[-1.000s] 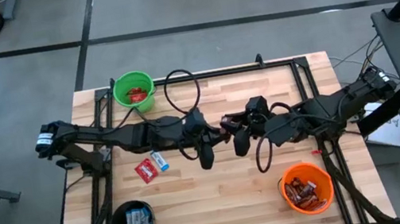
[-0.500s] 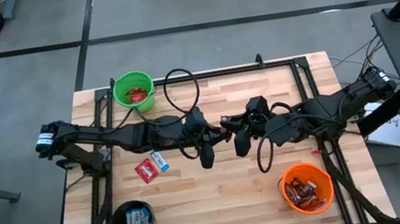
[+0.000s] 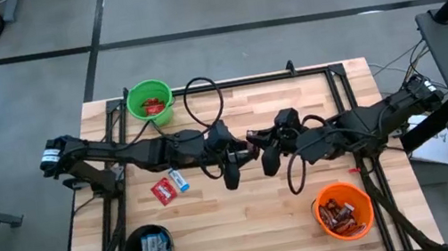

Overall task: Sort candy
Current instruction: Put the brown chocolate into the orange bucket

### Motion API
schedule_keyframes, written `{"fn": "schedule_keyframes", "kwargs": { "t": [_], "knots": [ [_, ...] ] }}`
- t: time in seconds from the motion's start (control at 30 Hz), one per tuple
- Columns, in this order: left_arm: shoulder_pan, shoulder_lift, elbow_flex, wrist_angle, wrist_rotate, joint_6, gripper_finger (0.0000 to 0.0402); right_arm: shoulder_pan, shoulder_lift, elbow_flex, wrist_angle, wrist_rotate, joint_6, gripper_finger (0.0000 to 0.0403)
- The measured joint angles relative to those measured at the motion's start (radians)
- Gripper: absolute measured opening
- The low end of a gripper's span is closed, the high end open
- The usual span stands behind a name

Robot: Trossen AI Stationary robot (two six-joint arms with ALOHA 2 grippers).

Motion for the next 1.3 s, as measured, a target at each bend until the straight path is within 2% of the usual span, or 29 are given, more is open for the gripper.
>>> {"fn": "schedule_keyframes", "kwargs": {
  "t": [0.17,0.27,0.4,0.57,0.63,0.77,1.0,1.13,1.3],
  "knots": [
    [0.0,-0.003,0.0,-0.058,-0.002,0.001,0.017,0.0,0.0,-0.002,-0.044,-0.009,0.009,0.002],
    [0.002,-0.022,0.001,-0.131,-0.009,0.008,0.0191,0.002,-0.008,-0.003,-0.127,-0.022,0.062,0.0019],
    [0.001,-0.05,0.001,-0.235,-0.013,0.008,0.0201,0.016,-0.033,0.016,-0.238,-0.029,0.16,0.0019],
    [0.001,-0.075,0.002,-0.362,-0.043,0.006,0.0199,0.096,-0.049,0.026,-0.329,-0.097,0.294,0.0017],
    [0.001,-0.076,0.002,-0.42,-0.077,0.002,0.0198,0.145,-0.05,0.029,-0.4,-0.108,0.386,0.0017],
    [0.001,-0.08,0.002,-0.499,-0.102,-0.01,0.0198,0.273,-0.051,0.03,-0.601,-0.119,0.667,0.0016],
    [0.0,-0.091,0.002,-0.514,-0.103,-0.016,0.0198,0.482,-0.015,0.028,-0.855,-0.146,1.113,0.0015],
    [0.0,-0.094,0.002,-0.514,-0.102,-0.039,0.0198,0.55,0.018,0.013,-0.886,-0.24,1.239,0.0015],
    [0.0,-0.101,0.002,-0.505,-0.102,-0.078,0.0198,0.585,0.07,-0.017,-0.893,-0.386,1.276,0.0015]
  ]
}}
